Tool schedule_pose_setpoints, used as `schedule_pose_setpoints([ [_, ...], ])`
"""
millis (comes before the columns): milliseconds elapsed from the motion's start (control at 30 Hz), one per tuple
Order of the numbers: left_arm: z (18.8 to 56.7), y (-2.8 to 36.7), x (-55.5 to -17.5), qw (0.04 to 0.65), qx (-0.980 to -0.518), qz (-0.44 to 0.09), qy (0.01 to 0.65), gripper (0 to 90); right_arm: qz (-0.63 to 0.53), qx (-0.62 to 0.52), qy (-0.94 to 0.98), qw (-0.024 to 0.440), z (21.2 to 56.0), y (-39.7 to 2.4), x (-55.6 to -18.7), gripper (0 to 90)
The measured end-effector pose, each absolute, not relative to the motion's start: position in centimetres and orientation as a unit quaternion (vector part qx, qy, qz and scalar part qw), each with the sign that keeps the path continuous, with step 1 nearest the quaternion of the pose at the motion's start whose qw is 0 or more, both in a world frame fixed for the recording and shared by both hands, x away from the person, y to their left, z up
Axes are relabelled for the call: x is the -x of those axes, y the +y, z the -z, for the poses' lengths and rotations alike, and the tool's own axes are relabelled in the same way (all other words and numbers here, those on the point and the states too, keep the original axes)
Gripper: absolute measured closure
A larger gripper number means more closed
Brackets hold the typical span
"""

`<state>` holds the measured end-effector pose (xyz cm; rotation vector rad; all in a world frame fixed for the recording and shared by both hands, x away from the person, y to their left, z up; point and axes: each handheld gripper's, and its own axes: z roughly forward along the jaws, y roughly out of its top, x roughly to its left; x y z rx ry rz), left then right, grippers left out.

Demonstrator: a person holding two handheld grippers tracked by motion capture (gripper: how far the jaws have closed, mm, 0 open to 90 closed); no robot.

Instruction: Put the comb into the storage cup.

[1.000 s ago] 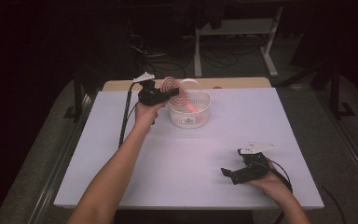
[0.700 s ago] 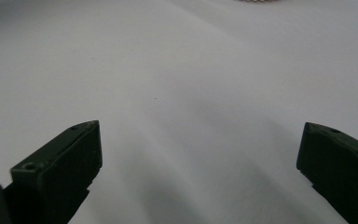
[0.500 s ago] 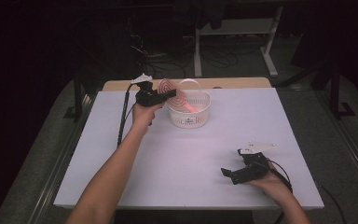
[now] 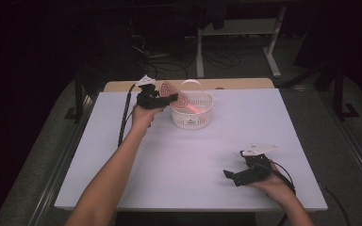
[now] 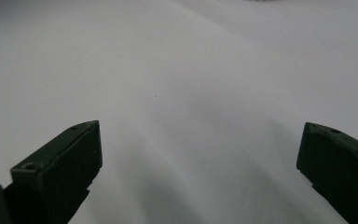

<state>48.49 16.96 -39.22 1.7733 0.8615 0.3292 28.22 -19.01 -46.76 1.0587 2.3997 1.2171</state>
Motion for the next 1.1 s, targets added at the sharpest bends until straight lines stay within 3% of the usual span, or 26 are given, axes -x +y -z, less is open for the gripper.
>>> schedule_pose_setpoints([
  [700,38.8,17.8,-47.5,0.517,-0.769,-0.169,0.337,17.0,-0.416,-0.363,0.824,0.125,46.8,-19.0,-28.2,0.0],
  [1100,38.7,19.1,-46.9,0.521,-0.768,-0.159,0.336,5.6,-0.416,-0.364,0.824,0.126,46.8,-19.0,-28.2,0.0],
])
